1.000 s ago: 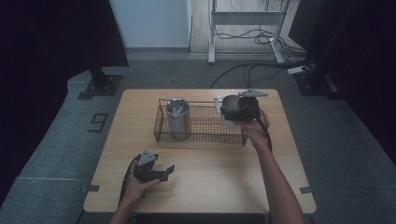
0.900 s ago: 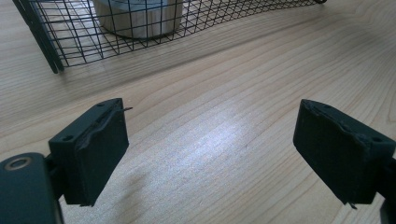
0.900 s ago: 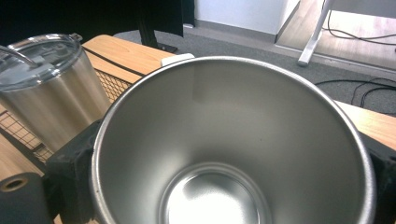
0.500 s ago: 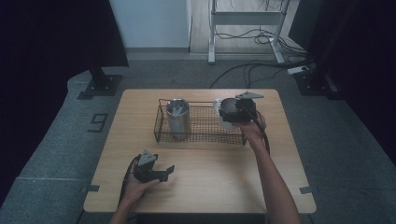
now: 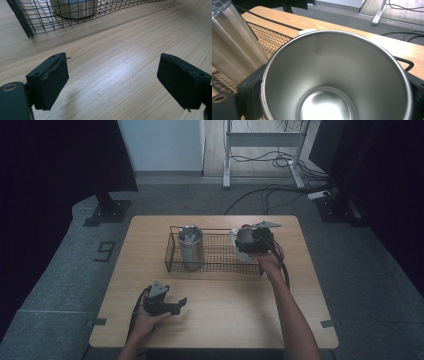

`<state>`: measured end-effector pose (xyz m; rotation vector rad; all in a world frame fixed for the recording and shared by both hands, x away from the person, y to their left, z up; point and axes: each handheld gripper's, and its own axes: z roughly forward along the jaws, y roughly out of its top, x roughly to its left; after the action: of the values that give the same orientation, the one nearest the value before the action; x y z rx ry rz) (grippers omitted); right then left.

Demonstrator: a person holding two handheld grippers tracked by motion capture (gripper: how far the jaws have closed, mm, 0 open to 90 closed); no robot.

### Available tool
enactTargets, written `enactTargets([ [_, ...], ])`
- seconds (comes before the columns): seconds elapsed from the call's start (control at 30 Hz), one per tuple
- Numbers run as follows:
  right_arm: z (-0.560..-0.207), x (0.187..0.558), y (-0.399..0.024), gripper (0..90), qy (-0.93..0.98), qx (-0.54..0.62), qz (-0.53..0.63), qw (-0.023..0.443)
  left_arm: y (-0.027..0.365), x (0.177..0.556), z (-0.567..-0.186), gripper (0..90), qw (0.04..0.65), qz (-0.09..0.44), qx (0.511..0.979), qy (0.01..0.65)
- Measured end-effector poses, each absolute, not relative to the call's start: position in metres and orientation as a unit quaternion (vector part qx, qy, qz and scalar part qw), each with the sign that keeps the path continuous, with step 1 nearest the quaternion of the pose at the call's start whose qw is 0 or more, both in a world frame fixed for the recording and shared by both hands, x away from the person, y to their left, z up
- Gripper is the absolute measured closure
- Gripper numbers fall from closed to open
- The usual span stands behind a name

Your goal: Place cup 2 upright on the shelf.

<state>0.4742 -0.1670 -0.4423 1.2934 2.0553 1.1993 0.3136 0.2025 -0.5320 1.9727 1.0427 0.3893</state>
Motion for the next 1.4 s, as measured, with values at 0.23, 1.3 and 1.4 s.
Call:
enactTargets([
  [0.23,-0.449,0.476,-0.164,6.1,0.746,0.467,0.424,0.212,0.202,0.314,-0.533,10.4,0.422,0.157,0.790,0.417],
  [1.3,-0.472,0.486,-0.155,6.1,0.761,0.481,0.389,0.195,0.203,0.314,-0.533,10.4,0.420,0.158,0.790,0.417],
  [1.4,-0.474,0.486,-0.154,6.1,0.763,0.481,0.385,0.196,0.202,0.314,-0.533,10.4,0.420,0.158,0.791,0.417],
])
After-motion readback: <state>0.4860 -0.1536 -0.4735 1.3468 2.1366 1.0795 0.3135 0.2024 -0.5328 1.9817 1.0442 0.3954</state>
